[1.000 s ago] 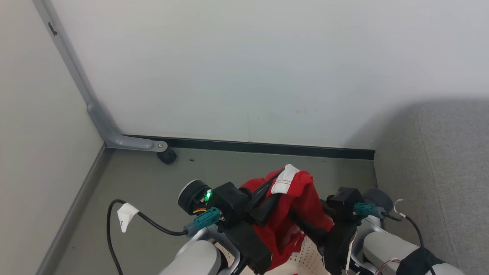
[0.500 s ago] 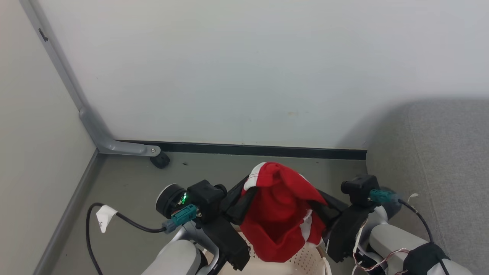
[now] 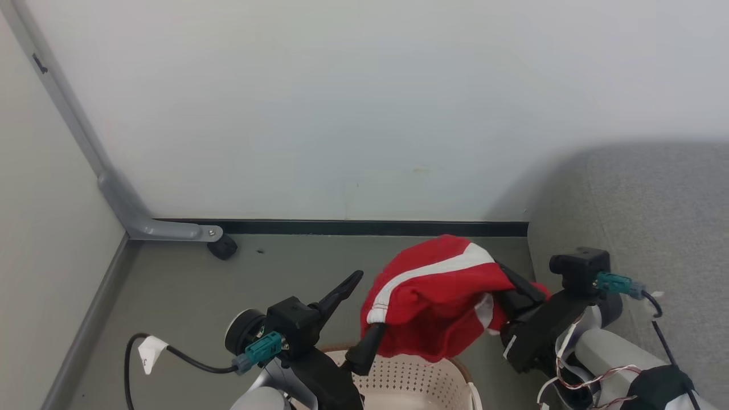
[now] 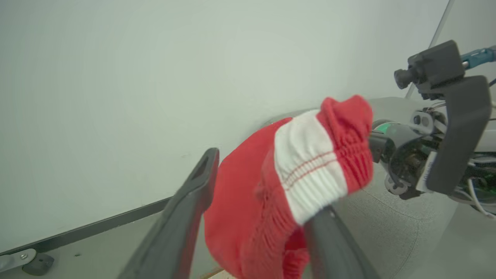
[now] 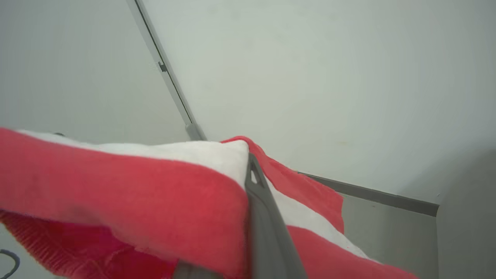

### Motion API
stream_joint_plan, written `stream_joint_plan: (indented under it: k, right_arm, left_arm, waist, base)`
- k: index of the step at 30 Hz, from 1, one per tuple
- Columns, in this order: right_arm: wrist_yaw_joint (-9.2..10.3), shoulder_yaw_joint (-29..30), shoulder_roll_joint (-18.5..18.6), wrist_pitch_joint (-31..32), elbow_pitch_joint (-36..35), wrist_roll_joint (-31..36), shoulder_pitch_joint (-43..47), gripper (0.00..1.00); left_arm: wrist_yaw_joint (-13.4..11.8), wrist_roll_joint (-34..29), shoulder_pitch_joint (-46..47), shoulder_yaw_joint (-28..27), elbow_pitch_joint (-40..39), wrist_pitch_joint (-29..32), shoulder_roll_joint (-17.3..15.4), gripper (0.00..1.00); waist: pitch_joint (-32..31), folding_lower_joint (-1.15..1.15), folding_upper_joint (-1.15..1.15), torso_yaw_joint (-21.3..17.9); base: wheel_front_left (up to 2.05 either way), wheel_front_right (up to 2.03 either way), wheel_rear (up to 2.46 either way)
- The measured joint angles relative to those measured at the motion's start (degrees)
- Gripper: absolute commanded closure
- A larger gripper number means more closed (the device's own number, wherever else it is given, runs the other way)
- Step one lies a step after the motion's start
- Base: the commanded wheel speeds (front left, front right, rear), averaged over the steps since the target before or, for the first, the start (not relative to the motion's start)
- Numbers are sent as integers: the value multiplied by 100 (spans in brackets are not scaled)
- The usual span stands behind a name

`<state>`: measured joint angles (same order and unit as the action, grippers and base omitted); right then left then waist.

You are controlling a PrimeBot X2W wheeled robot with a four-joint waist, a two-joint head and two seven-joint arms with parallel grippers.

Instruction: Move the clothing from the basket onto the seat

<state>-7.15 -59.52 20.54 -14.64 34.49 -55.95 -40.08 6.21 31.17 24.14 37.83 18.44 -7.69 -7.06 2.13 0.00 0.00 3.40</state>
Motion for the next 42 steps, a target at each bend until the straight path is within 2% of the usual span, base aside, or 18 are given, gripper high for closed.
stream_joint_plan:
  k: [14, 28, 42]
  right_arm:
    - [0, 915, 274, 0, -147, -119, 420, 100]
    - [2, 1778, 564, 0, -422, 79, 937, 100]
    - [10, 2560, 576, 0, -856, 309, 1562, 100]
  left_arm:
    - [-15, 0, -164, 26, -81, -56, -74, 0]
    - [-66, 0, -353, 33, -88, -109, -156, 0]
    - [-74, -9, -341, 42, -83, -108, -155, 0]
  waist:
    - [-57, 0, 0, -530]
    - [-85, 0, 0, -1418]
    - [41, 0, 0, -2213]
  base:
    - [0, 0, 0]
    - [0, 0, 0]
    - [0, 0, 0]
